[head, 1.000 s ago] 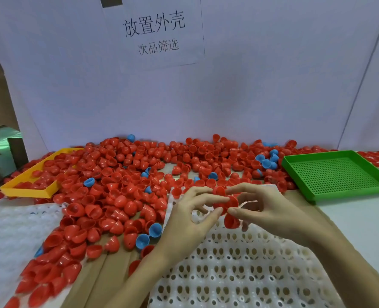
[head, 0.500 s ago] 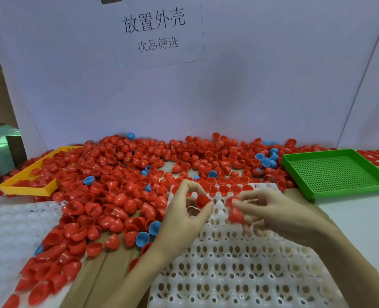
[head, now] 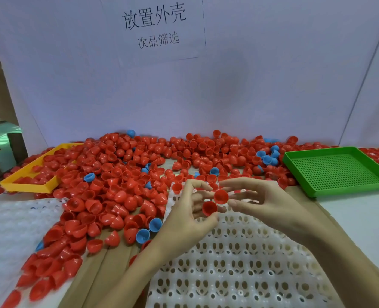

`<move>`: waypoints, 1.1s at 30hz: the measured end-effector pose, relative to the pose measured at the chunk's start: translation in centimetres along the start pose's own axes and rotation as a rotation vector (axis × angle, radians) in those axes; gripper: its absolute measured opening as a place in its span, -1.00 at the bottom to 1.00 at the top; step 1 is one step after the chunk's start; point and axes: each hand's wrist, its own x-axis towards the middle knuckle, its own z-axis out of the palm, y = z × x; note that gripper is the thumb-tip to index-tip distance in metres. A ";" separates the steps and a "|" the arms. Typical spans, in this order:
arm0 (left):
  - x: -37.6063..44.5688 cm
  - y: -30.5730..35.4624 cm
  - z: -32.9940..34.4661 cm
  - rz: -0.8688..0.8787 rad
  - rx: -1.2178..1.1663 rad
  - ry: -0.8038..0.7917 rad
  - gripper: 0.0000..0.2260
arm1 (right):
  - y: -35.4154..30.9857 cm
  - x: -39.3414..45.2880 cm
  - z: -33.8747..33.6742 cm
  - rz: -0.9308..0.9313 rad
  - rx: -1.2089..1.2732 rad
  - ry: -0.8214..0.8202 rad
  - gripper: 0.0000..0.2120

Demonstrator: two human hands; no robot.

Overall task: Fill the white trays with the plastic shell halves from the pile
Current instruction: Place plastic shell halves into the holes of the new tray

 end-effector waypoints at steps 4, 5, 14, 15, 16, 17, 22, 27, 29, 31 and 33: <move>-0.1 0.0 0.0 0.025 0.097 0.002 -0.63 | 0.3 0.1 0.6 -0.040 -0.079 0.008 -0.67; 0.0 -0.1 0.0 0.030 0.095 -0.003 -0.63 | 0.4 0.2 0.7 -0.049 -0.085 0.026 -0.68; 0.1 0.4 -0.2 0.023 -0.024 0.139 -0.74 | 0.6 0.3 0.8 -0.078 -0.092 0.080 -0.64; 0.1 0.5 -0.2 0.017 -0.023 0.149 -0.74 | 0.4 0.2 0.9 -0.095 -0.101 0.086 -0.63; 0.1 0.5 -0.1 0.020 -0.014 0.165 -0.75 | 0.3 0.2 1.0 -0.122 -0.121 0.094 -0.65; 0.1 0.5 0.0 0.031 0.002 0.184 -0.75 | 0.1 0.2 1.2 -0.157 -0.163 0.111 -0.70; -0.1 -0.2 0.7 0.139 0.190 0.191 -0.70 | -0.2 0.0 2.2 -0.217 -0.290 0.111 -0.77; -0.2 -0.5 0.5 0.177 0.272 0.209 -0.68 | 0.1 -0.1 1.6 -0.153 -0.260 -0.015 -0.67; -0.2 -0.5 0.5 0.181 0.280 0.198 -0.68 | 0.2 -0.1 1.3 -0.134 -0.261 -0.043 -0.62; -0.2 -0.7 0.5 0.187 0.290 0.169 -0.67 | 0.4 0.0 0.8 -0.114 -0.232 -0.060 -0.57; -0.2 -0.9 0.6 0.172 0.287 0.128 -0.62 | 0.4 0.1 0.1 -0.104 -0.177 -0.039 -0.52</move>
